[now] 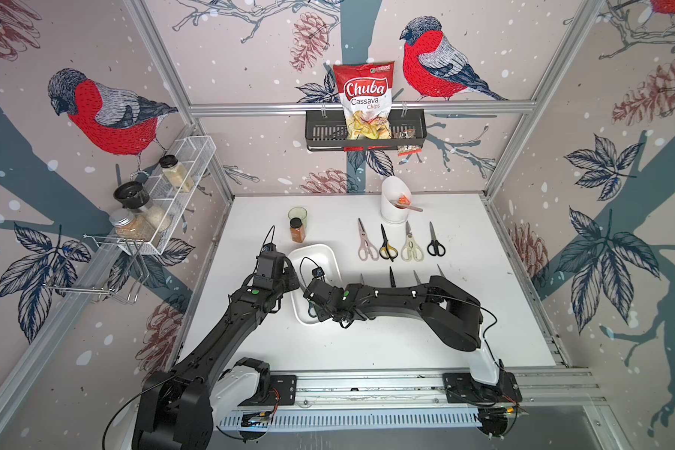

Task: Take the scissors out of the storage box
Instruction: Pick up the scissors from the storage box.

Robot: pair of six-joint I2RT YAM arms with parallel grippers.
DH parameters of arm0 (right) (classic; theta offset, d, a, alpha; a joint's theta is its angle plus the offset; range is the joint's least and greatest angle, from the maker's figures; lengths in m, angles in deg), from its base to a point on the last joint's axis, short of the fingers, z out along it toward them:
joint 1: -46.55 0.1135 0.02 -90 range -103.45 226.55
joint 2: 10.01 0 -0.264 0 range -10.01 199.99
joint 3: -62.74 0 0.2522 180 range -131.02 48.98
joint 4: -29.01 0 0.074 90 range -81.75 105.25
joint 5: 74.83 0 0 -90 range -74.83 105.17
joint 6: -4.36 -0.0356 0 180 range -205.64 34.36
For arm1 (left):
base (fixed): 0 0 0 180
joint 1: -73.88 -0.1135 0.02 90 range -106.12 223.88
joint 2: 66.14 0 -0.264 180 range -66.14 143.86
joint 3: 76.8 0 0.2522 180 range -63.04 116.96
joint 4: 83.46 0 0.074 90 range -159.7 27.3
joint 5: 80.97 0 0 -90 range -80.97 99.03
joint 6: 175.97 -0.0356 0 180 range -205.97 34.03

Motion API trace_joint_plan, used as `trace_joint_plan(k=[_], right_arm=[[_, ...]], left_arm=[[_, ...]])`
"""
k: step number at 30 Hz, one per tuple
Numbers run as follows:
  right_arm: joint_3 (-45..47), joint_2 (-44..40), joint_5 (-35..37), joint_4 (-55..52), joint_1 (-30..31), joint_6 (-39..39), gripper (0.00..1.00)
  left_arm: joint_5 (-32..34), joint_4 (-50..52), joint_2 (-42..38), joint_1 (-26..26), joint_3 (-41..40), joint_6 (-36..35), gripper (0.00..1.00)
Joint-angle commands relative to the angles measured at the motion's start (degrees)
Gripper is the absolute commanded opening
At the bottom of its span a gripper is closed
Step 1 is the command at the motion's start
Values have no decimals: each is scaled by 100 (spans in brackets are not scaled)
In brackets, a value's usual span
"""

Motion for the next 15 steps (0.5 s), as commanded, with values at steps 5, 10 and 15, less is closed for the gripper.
trace_joint_plan(k=[5, 10, 15], right_arm=[[264, 119, -541, -489, -92, 17, 17], [309, 67, -645, -529, -146, 79, 5], [419, -101, -730, -527, -268, 75, 0]], left_arm=[[-104, -147, -19, 10, 34, -34, 0], [-11, -147, -30, 10, 30, -25, 0], [86, -134, -29, 8, 30, -1, 0]])
